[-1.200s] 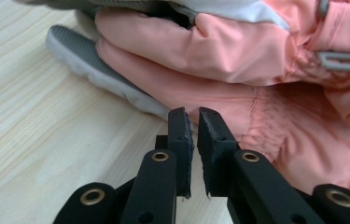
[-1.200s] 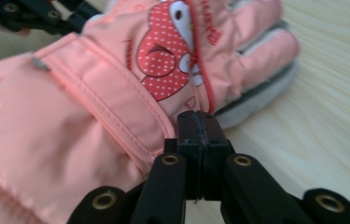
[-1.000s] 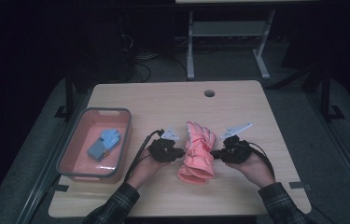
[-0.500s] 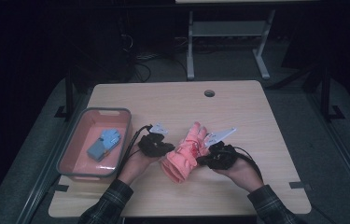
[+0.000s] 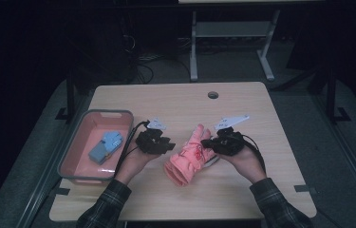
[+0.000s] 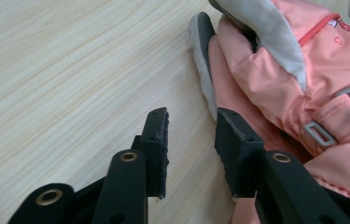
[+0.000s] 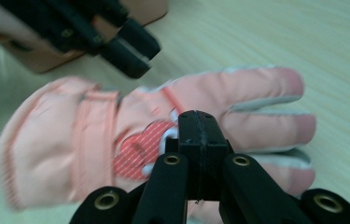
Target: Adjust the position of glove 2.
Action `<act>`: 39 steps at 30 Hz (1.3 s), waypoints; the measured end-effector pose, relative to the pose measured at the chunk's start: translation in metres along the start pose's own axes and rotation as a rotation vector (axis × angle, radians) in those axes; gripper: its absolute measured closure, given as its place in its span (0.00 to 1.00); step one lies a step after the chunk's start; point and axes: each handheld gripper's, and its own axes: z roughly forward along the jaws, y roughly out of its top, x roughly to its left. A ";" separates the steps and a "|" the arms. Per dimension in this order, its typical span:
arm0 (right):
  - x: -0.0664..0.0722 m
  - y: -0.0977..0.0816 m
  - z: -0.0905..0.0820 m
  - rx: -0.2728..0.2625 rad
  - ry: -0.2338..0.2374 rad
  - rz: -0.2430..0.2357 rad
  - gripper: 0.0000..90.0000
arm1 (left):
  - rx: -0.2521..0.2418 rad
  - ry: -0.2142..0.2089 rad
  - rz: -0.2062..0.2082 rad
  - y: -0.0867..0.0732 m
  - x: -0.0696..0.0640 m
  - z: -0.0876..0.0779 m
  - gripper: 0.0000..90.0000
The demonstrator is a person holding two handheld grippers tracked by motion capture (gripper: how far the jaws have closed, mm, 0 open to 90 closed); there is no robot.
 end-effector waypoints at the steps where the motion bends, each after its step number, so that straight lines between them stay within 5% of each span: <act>1: -0.002 0.001 0.002 -0.007 -0.002 0.004 1.00 | -0.002 0.000 -0.003 0.000 0.000 0.000 0.69; 16: -0.009 -0.013 0.039 0.104 -0.012 0.017 1.00 | 0.002 -0.005 -0.011 0.000 0.002 -0.001 0.60; 27: -0.006 -0.017 0.049 0.136 -0.037 0.002 1.00 | -0.047 -0.062 -0.016 0.021 -0.005 -0.013 0.30; 39: -0.004 -0.017 0.051 0.143 -0.047 -0.012 1.00 | 0.017 -0.156 -0.035 0.031 -0.013 0.026 0.18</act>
